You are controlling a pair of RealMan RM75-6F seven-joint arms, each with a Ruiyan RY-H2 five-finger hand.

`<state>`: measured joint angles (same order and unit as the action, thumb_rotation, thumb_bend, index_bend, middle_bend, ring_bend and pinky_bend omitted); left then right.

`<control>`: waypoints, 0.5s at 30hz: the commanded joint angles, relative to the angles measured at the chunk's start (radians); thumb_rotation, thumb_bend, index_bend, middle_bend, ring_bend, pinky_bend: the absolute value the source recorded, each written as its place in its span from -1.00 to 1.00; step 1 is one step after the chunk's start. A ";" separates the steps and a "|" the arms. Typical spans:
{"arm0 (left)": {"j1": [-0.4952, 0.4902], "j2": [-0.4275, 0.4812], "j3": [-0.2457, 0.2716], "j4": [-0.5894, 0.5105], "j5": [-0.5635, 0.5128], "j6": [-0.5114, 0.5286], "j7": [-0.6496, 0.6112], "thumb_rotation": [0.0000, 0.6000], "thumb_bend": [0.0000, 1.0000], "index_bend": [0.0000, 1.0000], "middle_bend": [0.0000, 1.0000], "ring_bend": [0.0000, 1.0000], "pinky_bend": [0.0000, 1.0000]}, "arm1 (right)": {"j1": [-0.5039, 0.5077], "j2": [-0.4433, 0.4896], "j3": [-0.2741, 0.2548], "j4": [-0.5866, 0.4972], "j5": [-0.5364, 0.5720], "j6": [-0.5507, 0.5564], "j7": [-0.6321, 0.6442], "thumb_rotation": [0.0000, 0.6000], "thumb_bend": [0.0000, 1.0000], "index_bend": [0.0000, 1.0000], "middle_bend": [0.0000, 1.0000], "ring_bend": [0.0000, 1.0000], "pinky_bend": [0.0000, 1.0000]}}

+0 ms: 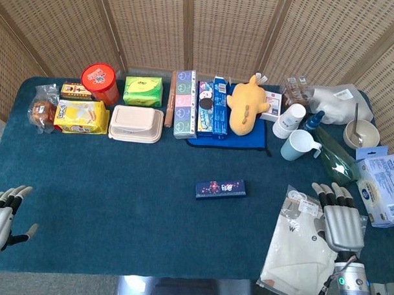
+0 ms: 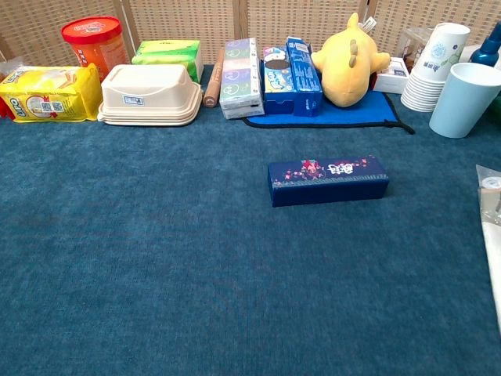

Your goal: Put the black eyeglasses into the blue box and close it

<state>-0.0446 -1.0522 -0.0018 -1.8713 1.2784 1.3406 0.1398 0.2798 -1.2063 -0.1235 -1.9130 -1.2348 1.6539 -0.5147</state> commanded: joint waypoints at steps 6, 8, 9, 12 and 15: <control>0.032 0.018 0.025 -0.051 0.061 0.096 0.098 0.95 -0.44 -0.74 -0.79 -0.89 -1.00 | -0.151 0.013 -0.041 0.073 -0.071 0.082 0.126 1.00 -0.39 -0.61 -0.57 -0.76 -0.73; 0.044 0.012 0.031 -0.053 0.105 0.133 0.103 0.96 -0.44 -0.74 -0.79 -0.89 -1.00 | -0.180 0.009 -0.048 0.097 -0.090 0.095 0.157 1.00 -0.39 -0.61 -0.57 -0.76 -0.73; 0.048 0.010 0.034 -0.053 0.119 0.143 0.101 0.95 -0.44 -0.75 -0.79 -0.89 -1.00 | -0.191 0.006 -0.048 0.108 -0.100 0.100 0.168 1.00 -0.39 -0.60 -0.57 -0.76 -0.73; 0.061 0.011 0.042 -0.058 0.157 0.170 0.097 0.98 -0.44 -0.75 -0.79 -0.89 -1.00 | -0.220 -0.002 -0.047 0.135 -0.122 0.114 0.195 1.00 -0.39 -0.57 -0.57 -0.76 -0.74; 0.082 0.015 0.052 -0.074 0.207 0.216 0.092 0.97 -0.44 -0.75 -0.79 -0.89 -1.00 | -0.246 -0.007 -0.037 0.167 -0.157 0.131 0.233 1.00 -0.39 -0.57 -0.57 -0.76 -0.74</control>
<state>0.0235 -1.0395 0.0421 -1.9357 1.4653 1.5358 0.2330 0.0480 -1.2090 -0.1660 -1.7604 -1.3735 1.7749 -0.2981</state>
